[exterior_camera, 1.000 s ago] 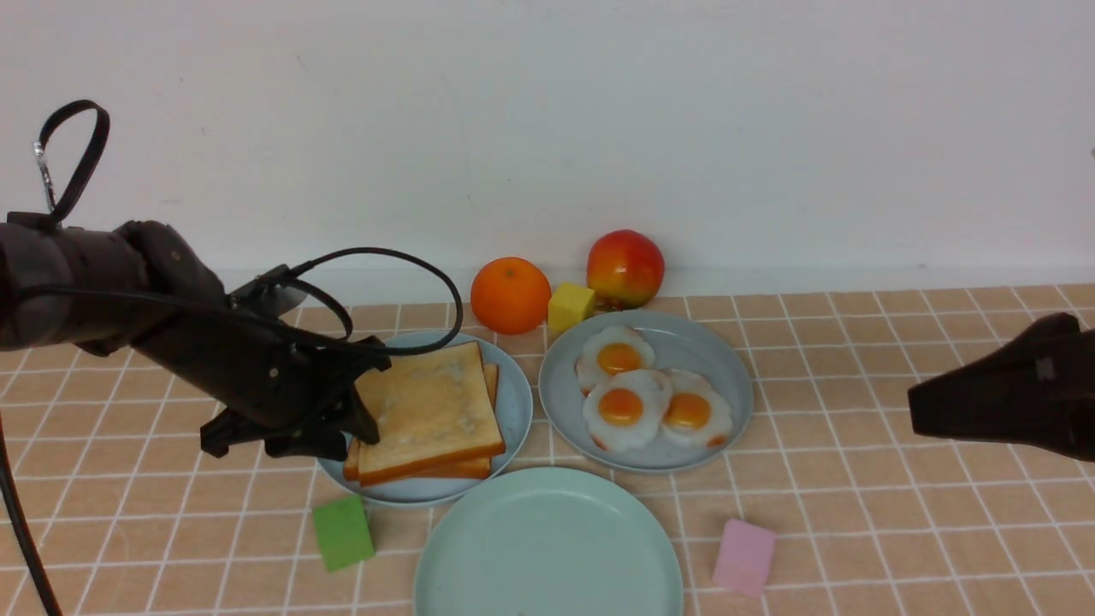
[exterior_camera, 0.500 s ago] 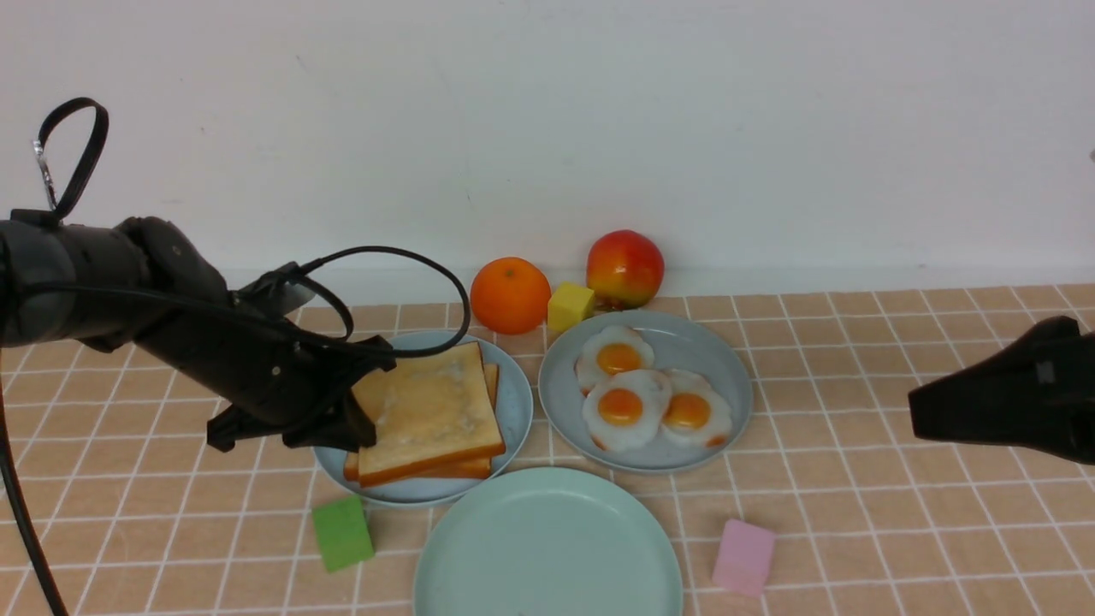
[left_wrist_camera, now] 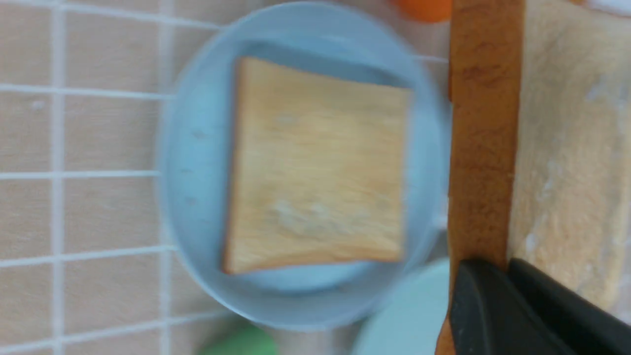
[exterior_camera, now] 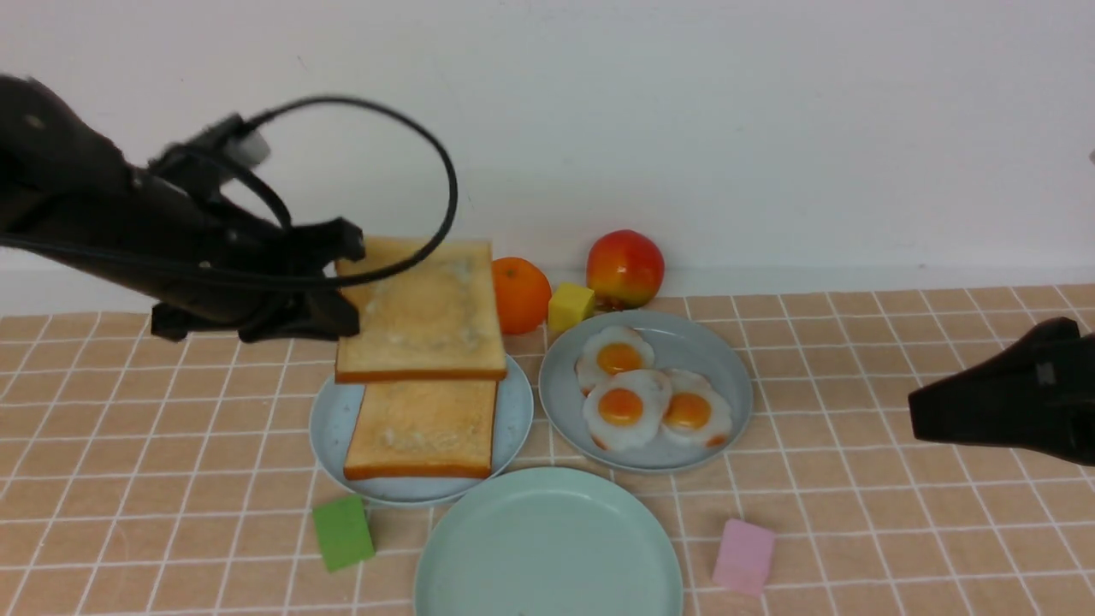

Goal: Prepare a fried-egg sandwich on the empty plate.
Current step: Use the left arm to put a slice of bread into the empty plate in the middle

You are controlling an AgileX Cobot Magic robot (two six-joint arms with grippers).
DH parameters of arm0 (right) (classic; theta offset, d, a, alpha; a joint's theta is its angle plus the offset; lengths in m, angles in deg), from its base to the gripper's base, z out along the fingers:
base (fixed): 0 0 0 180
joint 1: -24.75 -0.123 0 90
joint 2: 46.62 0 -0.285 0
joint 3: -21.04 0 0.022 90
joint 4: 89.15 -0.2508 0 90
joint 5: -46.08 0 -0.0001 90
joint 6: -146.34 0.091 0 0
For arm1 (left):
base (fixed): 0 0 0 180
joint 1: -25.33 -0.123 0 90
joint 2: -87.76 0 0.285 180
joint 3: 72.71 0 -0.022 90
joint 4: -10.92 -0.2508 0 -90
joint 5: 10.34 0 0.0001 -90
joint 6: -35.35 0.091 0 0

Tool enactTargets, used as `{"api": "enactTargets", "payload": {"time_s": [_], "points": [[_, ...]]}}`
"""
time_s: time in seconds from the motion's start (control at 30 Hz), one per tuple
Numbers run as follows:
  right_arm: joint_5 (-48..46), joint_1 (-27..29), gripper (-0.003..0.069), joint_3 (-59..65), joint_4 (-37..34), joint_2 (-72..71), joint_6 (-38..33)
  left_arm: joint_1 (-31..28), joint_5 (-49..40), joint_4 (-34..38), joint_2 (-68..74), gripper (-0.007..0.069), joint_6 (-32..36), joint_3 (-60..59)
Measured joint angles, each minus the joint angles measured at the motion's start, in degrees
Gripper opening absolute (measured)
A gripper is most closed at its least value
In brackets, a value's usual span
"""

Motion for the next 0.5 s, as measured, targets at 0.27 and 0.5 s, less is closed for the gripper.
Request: {"api": "enactTargets", "payload": {"time_s": [0.27, 0.5], "points": [[0.0, 0.0, 0.0239, 0.0, 0.0, 0.0, -0.1, 11.7, 7.0, 6.2, -4.3, -0.0006, 1.6, -15.1], [0.2, 0.0, 0.0239, 0.0, 0.0, 0.0, -0.1, 19.8, 17.9, 10.2, 1.7, 0.0003, 1.6, -23.5]]}}
